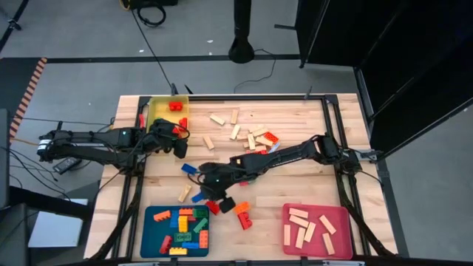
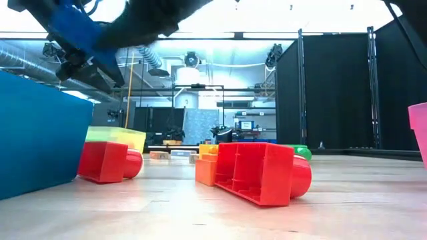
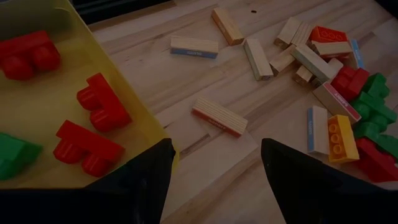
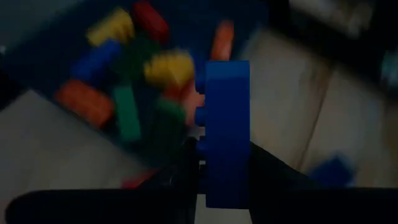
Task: Sort blocks by size
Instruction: Put the blue game piece into the blue bin
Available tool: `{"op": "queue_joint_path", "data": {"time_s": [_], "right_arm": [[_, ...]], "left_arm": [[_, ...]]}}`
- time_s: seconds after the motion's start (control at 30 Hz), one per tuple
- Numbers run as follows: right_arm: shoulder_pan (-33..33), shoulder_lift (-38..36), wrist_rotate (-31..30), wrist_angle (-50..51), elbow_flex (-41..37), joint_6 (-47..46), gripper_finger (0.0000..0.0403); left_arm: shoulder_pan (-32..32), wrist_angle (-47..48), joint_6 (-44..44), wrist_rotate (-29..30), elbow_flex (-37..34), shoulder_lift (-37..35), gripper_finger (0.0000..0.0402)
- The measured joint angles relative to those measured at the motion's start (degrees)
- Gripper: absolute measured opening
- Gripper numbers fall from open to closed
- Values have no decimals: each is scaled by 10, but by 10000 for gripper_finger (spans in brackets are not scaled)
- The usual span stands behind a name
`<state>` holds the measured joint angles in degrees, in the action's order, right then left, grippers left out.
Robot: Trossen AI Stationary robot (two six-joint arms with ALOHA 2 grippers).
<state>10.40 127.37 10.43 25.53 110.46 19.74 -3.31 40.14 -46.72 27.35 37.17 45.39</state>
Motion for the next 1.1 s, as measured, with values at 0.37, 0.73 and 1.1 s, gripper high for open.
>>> {"op": "queue_joint_path", "data": {"time_s": [0.37, 0.73, 1.1], "right_arm": [[12, 69, 146, -209, -1, 44, 102], [11, 84, 173, -264, -1, 8, 187], [9, 47, 26, -133, -1, 19, 273]], "left_arm": [[0, -1, -4, 0, 0, 0, 253], [0, 0, -5, 0, 0, 0, 253], [0, 0, -3, 0, 0, 0, 253]]}}
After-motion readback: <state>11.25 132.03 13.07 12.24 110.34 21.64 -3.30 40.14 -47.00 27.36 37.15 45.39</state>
